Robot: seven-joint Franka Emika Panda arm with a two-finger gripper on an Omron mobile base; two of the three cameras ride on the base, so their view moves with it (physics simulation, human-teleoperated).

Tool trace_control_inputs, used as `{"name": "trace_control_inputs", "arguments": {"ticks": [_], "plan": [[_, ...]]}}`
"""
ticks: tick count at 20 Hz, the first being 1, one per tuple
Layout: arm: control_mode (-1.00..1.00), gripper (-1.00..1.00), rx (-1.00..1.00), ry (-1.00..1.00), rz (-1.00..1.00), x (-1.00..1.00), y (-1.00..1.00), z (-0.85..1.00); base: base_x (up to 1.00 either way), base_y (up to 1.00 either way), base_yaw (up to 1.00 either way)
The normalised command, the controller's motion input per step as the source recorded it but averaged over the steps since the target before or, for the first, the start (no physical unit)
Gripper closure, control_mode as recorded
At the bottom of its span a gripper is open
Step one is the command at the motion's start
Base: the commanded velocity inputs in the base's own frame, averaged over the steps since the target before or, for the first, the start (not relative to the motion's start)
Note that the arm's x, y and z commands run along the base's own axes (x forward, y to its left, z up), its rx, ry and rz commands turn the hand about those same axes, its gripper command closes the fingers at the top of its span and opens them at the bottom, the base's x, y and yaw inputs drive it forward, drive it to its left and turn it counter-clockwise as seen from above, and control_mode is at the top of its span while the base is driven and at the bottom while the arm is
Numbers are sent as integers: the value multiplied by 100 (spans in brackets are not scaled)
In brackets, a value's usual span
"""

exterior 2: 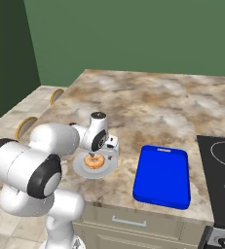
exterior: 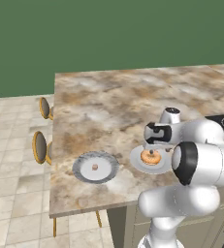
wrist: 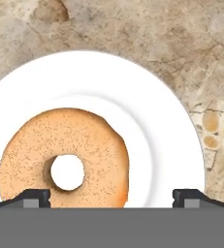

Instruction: Move the dessert items from the plates to the tray.

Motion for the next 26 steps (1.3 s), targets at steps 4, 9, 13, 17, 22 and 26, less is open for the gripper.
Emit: {"name": "trace_control_inputs", "arguments": {"ticks": [4, 9, 13, 17, 22, 26], "plan": [[-100, -100, 0, 1, 0, 0, 0, -26, 0, 0, 0], [-100, -100, 0, 0, 0, 0, 0, -27, 0, 0, 0], [-100, -100, 0, 0, 0, 0, -2, -24, 0, 0, 0], [-100, -100, 0, 0, 0, 0, -8, -15, 0, 0, 0], [-100, -100, 0, -1, 0, 0, -11, -23, 0, 0, 0], [-100, -100, 0, 0, 0, 0, -2, -34, 0, 0, 0]]}}
